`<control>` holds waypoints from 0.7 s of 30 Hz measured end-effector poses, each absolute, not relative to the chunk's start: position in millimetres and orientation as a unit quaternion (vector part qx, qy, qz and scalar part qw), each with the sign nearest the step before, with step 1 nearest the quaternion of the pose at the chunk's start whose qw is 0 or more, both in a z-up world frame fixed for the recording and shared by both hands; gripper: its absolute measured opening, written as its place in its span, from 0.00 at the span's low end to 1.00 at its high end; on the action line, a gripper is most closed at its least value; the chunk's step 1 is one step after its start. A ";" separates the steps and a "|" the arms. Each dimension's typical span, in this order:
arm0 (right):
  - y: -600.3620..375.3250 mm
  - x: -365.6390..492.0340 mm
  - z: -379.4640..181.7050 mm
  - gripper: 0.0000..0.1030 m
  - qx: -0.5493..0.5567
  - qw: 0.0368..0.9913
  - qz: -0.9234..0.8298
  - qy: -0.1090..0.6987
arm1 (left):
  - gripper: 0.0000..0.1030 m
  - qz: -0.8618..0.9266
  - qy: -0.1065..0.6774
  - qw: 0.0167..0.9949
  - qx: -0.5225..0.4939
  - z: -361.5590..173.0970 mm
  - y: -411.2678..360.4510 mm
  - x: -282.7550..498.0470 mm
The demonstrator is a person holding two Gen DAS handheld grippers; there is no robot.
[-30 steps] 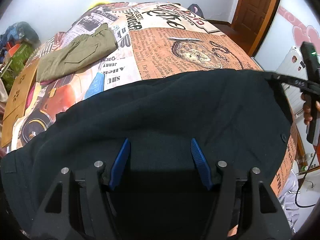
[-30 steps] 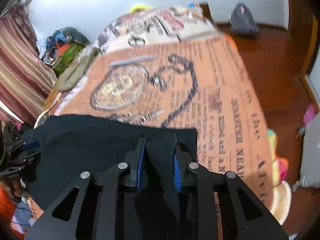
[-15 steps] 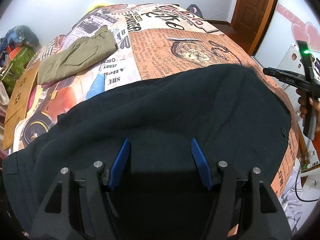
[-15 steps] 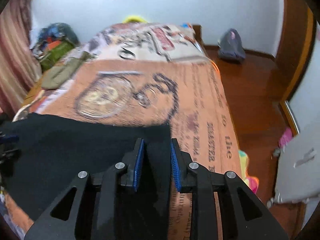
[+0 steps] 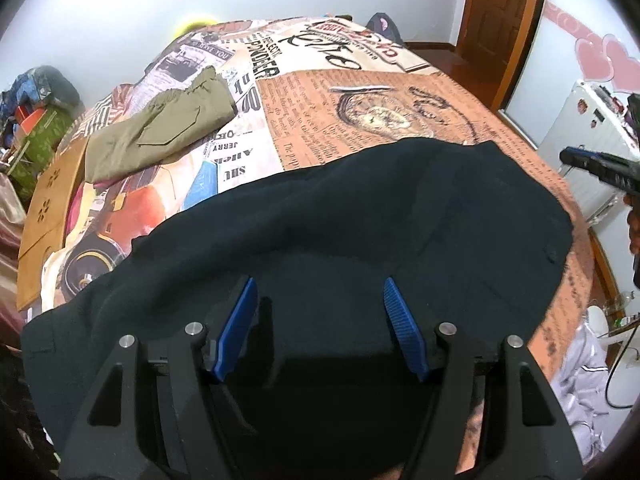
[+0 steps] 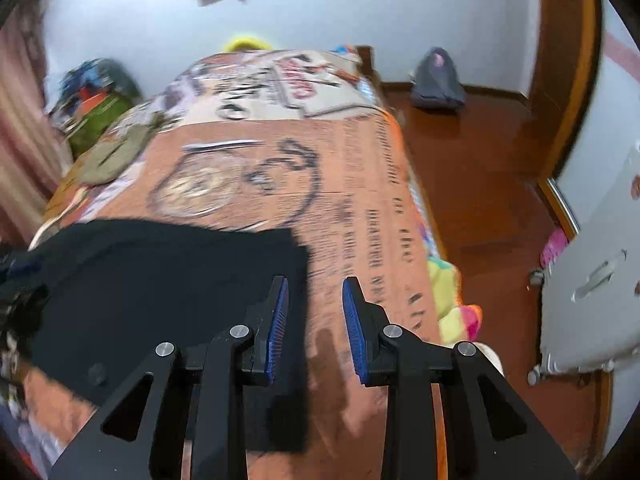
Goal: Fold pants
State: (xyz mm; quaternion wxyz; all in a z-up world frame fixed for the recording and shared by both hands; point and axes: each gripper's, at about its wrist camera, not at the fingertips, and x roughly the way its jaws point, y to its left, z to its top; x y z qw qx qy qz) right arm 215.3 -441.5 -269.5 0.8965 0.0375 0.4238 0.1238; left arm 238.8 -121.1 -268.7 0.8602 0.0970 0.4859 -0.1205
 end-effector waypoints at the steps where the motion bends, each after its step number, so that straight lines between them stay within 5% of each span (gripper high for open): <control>1: -431.5 208.3 -265.0 0.29 0.029 0.897 0.135 0.419 | 0.64 -0.123 0.485 0.861 0.097 -266.0 -121.3 234.3; 5: -394.7 180.4 -251.8 0.40 0.007 0.898 0.184 0.400 | 0.64 -0.132 0.483 0.860 0.102 -260.6 -123.1 214.9; 21: -276.6 144.0 -263.1 0.40 -0.090 0.860 0.305 0.400 | 0.64 -0.136 0.495 0.852 0.102 -276.6 -90.4 163.4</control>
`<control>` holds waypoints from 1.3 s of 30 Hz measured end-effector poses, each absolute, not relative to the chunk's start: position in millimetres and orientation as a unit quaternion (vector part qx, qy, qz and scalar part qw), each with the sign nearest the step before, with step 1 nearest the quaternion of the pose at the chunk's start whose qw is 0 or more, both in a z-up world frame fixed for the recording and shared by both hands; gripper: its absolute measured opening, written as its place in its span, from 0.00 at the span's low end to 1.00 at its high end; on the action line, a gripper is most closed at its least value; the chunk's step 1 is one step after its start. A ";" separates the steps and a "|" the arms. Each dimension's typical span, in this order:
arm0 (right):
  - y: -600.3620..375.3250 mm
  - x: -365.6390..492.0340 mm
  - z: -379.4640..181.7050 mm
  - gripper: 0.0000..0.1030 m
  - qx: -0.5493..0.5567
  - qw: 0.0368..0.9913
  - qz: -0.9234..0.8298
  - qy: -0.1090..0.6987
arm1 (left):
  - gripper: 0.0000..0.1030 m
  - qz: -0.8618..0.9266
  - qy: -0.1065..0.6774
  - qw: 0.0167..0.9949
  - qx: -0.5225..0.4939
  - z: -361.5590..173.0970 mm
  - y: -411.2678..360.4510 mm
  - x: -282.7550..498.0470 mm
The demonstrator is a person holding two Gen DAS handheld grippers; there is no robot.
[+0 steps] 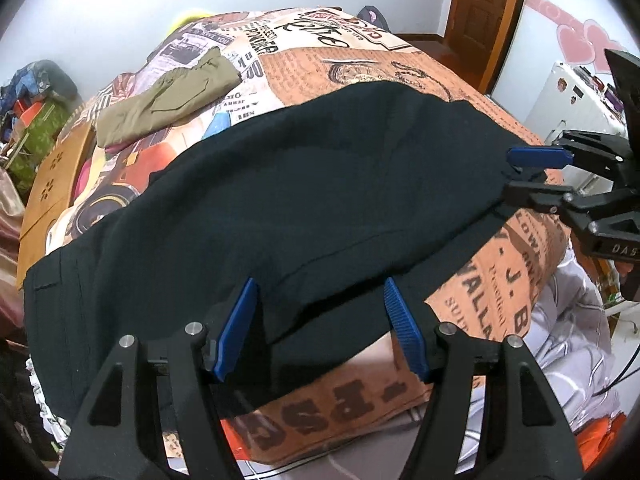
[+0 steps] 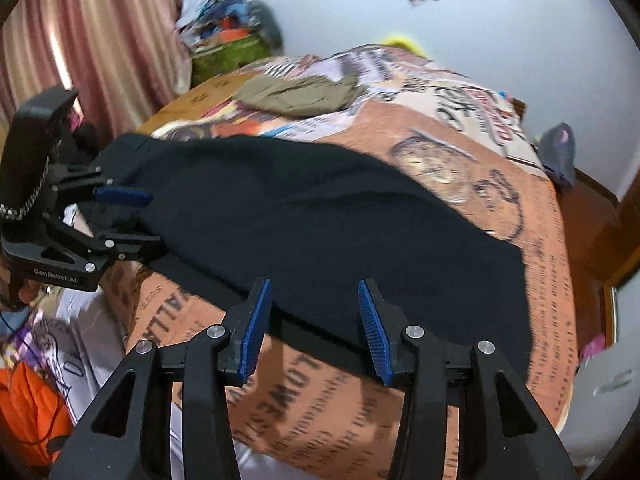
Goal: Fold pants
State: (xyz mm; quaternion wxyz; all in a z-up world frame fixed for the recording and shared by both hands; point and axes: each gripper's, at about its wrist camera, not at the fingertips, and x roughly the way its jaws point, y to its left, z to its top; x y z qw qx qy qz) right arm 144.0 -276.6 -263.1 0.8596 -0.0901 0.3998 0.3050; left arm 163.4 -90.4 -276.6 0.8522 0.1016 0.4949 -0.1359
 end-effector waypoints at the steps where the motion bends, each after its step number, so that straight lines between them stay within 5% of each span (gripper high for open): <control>1: -272.3 145.0 -265.8 0.40 -0.095 0.856 0.308 0.404 | 0.64 -0.136 0.494 0.853 0.100 -276.9 -88.6 163.4; 8: -258.0 145.8 -276.3 0.40 -0.118 0.847 0.309 0.416 | 0.62 -0.122 0.484 0.860 0.104 -279.6 -80.8 174.6; 12: -255.8 147.8 -277.1 0.40 -0.122 0.846 0.310 0.417 | 0.37 -0.135 0.478 0.862 0.102 -279.7 -84.2 178.0; 18: -248.9 145.6 -276.0 0.40 -0.124 0.843 0.319 0.415 | 0.14 -0.147 0.472 0.863 0.101 -274.7 -92.7 183.3; 25: -242.2 151.0 -277.0 0.36 -0.122 0.842 0.326 0.413 | 0.11 -0.161 0.476 0.863 0.055 -264.2 -82.3 189.9; 30: -243.7 153.7 -274.9 0.14 -0.116 0.846 0.317 0.413 | 0.11 -0.168 0.470 0.865 0.054 -260.0 -81.4 183.8; 39: -252.4 139.4 -262.2 0.09 -0.119 0.850 0.326 0.397 | 0.10 -0.189 0.458 0.865 0.076 -253.6 -87.7 165.1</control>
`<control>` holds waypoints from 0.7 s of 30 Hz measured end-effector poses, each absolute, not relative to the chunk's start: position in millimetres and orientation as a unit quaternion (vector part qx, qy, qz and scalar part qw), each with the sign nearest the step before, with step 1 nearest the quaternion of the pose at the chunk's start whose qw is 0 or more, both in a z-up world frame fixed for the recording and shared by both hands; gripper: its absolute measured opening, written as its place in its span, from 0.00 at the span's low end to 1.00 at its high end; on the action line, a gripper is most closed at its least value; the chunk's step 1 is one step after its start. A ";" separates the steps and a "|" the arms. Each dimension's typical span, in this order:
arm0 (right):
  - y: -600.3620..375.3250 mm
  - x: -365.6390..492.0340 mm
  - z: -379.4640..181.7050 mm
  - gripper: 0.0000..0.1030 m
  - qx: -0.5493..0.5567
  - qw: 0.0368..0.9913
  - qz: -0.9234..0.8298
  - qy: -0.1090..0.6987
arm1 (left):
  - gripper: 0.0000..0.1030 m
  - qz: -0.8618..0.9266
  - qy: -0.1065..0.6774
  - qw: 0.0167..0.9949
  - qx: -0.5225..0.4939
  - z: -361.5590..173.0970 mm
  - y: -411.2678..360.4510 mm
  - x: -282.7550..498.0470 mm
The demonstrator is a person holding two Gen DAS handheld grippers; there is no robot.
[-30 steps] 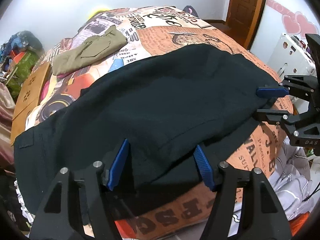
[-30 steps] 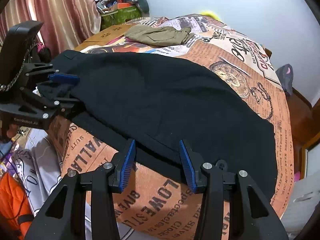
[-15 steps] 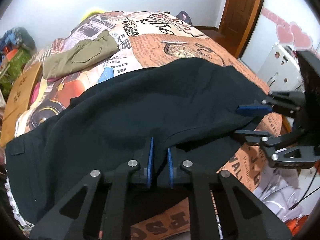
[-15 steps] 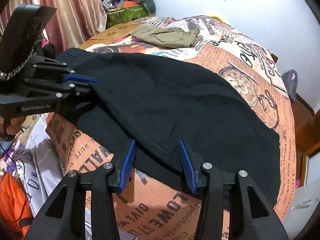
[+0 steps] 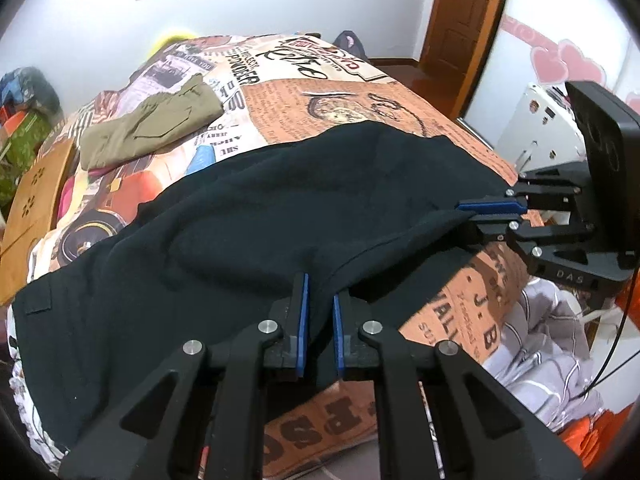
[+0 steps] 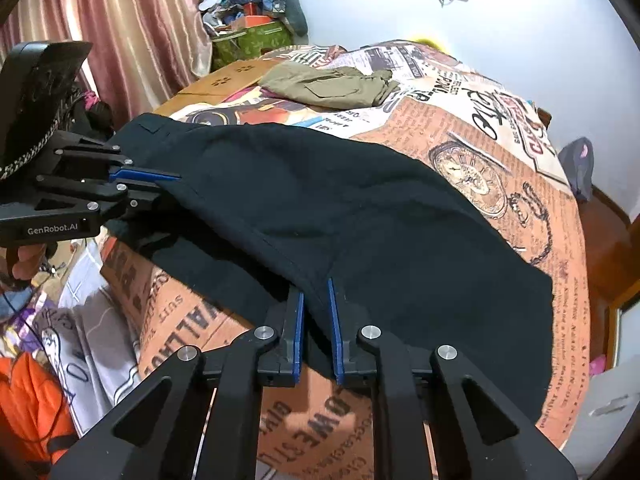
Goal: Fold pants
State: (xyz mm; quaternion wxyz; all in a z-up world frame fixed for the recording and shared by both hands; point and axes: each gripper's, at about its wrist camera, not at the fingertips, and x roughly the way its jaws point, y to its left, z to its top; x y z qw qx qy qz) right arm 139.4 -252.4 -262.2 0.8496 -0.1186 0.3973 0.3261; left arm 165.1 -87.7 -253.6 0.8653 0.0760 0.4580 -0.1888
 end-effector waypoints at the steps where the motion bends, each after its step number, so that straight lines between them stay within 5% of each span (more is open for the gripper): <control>1: -253.0 137.1 -261.5 0.09 -0.122 0.849 0.326 0.397 | 0.10 -0.191 0.458 0.865 0.078 -253.6 -88.9 163.2; 8: -259.9 131.7 -264.6 0.09 -0.122 0.845 0.327 0.406 | 0.10 -0.203 0.474 0.852 0.083 -266.0 -93.5 156.6; 21: -292.9 129.2 -251.4 0.24 -0.069 0.846 0.307 0.430 | 0.12 -0.218 0.472 0.852 0.059 -242.4 -79.6 136.4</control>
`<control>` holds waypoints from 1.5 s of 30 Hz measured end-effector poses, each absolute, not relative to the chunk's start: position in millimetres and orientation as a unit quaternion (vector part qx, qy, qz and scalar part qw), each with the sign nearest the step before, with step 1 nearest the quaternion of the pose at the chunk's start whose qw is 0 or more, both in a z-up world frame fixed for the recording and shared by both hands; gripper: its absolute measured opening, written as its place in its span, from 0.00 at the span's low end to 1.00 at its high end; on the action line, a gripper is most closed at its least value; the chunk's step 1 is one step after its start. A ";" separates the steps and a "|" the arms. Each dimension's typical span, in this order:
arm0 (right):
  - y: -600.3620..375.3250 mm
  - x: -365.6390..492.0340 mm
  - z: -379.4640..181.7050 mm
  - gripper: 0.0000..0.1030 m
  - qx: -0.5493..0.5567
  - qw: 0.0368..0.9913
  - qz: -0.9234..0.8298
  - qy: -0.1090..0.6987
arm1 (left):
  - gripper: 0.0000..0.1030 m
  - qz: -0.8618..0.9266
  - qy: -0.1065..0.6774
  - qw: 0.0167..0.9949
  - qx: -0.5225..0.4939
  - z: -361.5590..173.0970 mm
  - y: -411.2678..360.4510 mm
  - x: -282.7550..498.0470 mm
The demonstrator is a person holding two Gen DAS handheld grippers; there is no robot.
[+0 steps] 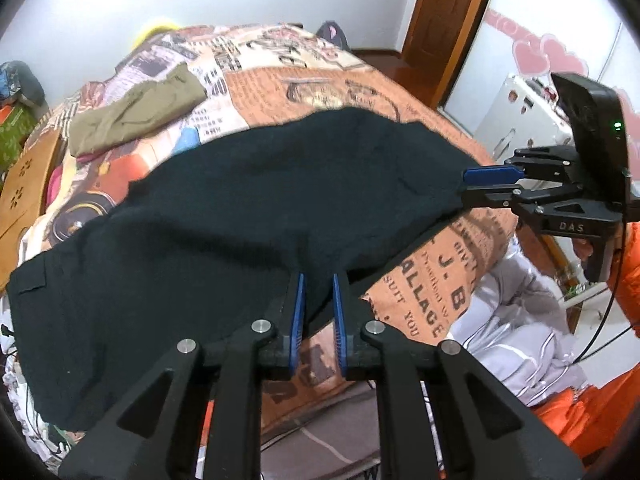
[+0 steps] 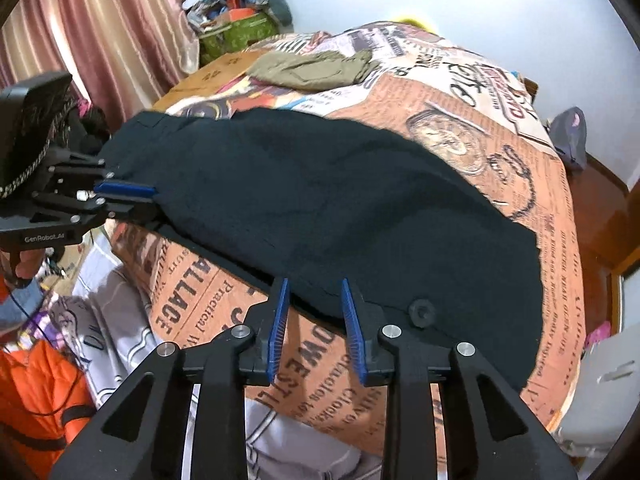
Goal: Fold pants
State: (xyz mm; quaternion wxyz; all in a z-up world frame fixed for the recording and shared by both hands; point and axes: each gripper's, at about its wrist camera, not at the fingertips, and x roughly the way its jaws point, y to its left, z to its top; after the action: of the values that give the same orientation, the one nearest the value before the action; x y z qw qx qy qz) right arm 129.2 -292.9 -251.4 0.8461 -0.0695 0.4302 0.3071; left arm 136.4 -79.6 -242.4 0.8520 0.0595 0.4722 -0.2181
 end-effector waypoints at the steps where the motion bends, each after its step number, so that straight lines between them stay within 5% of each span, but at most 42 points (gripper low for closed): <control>1: -294.9 130.6 -248.5 0.25 -0.062 0.848 0.306 0.427 | 0.12 -0.217 0.466 0.856 0.054 -236.2 -77.4 136.8; 5: -296.4 145.0 -242.9 0.32 -0.021 0.861 0.296 0.414 | 0.27 -0.197 0.454 0.868 0.044 -229.2 -73.0 148.0; 11: -281.4 164.5 -276.8 0.33 -0.007 0.853 0.274 0.444 | 0.28 -0.166 0.494 0.853 0.031 -268.3 -74.8 173.2; 15: -294.9 162.5 -294.5 0.35 0.006 0.851 0.268 0.452 | 0.50 -0.144 0.491 0.859 0.025 -286.7 -65.4 168.8; 22: -328.3 152.8 -289.4 0.29 0.044 0.843 0.261 0.469 | 0.50 -0.125 0.499 0.857 0.020 -278.6 -36.1 162.7; 33: -363.4 185.4 -248.2 0.36 0.028 0.890 0.199 0.409 | 0.50 -0.106 0.463 0.880 0.024 -235.9 -38.6 236.8; 45: -417.8 268.4 -293.4 0.36 0.052 0.887 0.109 0.445 | 0.50 -0.117 0.493 0.859 0.066 -279.8 -69.3 322.0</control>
State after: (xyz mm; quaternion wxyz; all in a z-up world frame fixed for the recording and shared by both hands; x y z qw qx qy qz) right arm 268.4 -417.8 -293.4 0.8874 0.0521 0.4448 0.1091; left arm 322.0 -69.3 -279.8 0.8594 0.0656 0.4935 -0.1167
